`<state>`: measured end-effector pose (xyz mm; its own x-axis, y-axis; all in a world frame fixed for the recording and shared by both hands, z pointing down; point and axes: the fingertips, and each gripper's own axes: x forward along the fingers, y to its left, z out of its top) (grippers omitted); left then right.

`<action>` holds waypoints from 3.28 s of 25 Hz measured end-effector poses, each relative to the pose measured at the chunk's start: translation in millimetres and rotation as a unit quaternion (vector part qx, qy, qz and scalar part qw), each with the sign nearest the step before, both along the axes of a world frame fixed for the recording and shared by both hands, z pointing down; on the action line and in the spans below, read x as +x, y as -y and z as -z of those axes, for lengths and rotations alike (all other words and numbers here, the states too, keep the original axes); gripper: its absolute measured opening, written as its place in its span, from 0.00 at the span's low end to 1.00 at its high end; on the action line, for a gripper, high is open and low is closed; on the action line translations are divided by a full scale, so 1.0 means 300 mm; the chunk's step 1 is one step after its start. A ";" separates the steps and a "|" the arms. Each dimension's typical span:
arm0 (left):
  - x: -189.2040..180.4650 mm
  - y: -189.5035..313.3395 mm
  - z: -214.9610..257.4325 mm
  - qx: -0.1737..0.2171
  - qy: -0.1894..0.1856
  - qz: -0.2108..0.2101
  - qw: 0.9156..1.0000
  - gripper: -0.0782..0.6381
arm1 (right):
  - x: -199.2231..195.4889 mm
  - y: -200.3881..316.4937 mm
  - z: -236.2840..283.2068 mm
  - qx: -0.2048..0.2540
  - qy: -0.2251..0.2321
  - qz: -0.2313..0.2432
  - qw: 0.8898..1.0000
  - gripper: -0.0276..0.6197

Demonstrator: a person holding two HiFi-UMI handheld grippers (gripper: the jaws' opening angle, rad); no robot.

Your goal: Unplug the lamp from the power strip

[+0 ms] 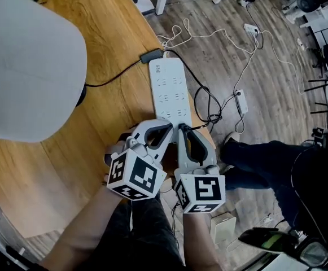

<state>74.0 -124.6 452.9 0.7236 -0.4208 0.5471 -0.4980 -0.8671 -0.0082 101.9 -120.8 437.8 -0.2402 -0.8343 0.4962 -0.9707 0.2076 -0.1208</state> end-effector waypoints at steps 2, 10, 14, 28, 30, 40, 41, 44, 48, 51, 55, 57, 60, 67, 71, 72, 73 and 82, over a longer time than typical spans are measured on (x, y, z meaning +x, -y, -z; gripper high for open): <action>-0.002 0.003 0.004 -0.001 0.000 0.001 1.000 0.10 | -0.032 0.009 0.024 0.024 -0.089 0.039 0.995 0.14; 0.004 -0.011 0.002 -0.006 0.006 -0.003 1.000 0.10 | 0.016 -0.015 0.001 0.001 0.062 -0.016 0.998 0.14; -0.001 0.000 0.001 -0.008 0.008 -0.003 1.000 0.10 | -0.035 0.001 0.022 0.025 -0.100 0.051 0.993 0.14; 0.005 -0.010 0.002 -0.020 0.015 -0.004 1.000 0.10 | -0.030 0.038 0.143 0.055 0.015 0.046 0.997 0.14; 0.009 -0.011 0.001 -0.024 0.001 -0.006 1.000 0.10 | -0.038 0.027 0.132 0.048 0.018 0.046 0.998 0.14; -0.083 -0.014 0.076 -0.010 -0.070 0.044 0.997 0.10 | -0.074 0.003 0.111 0.022 0.042 0.058 0.997 0.14; -0.101 -0.016 0.084 -0.006 -0.072 0.053 0.996 0.10 | -0.086 -0.004 0.109 0.019 0.044 0.064 0.997 0.14; -0.160 -0.021 0.099 0.011 -0.069 0.077 0.995 0.10 | -0.142 -0.021 0.099 0.006 0.051 0.088 0.995 0.14; -0.234 -0.034 0.108 0.022 -0.068 0.104 0.992 0.10 | -0.227 -0.042 0.066 -0.014 0.052 0.120 0.991 0.14; -0.292 -0.041 0.121 0.023 -0.077 0.125 0.989 0.10 | -0.282 -0.055 0.050 -0.026 0.056 0.136 0.989 0.14; -0.363 -0.051 0.127 0.019 -0.097 0.158 0.982 0.10 | -0.340 -0.064 0.029 -0.040 0.069 0.145 0.986 0.14; -0.396 -0.055 0.125 0.020 -0.100 0.174 0.980 0.10 | -0.361 -0.066 0.017 -0.049 0.077 0.146 0.985 0.14; -0.439 -0.062 0.131 0.029 -0.096 0.187 0.977 0.10 | -0.388 -0.069 -0.004 -0.067 0.080 0.148 0.983 0.15; -0.503 -0.086 0.172 0.045 -0.101 0.209 0.972 0.10 | -0.466 -0.092 -0.004 -0.090 0.078 0.173 0.978 0.17; -0.510 -0.096 0.199 0.052 -0.101 0.217 0.970 0.10 | -0.510 -0.128 0.001 -0.105 0.066 0.216 0.968 0.28; -0.509 -0.101 0.206 0.052 -0.101 0.218 0.969 0.10 | -0.515 -0.138 0.001 -0.110 0.063 0.223 0.967 0.29; -0.508 -0.105 0.212 0.053 -0.100 0.218 0.969 0.10 | -0.518 -0.147 0.000 -0.114 0.060 0.227 0.965 0.29; -0.512 -0.145 0.232 0.072 -0.101 0.230 0.965 0.10 | -0.508 -0.232 -0.043 -0.169 0.071 0.236 0.954 0.42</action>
<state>-79.5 -81.0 383.3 0.5277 -0.7840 0.3268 -0.8341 -0.5510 0.0250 -50.4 -51.2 450.9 -0.6347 -0.4149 0.6519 -0.7477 0.5430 -0.3824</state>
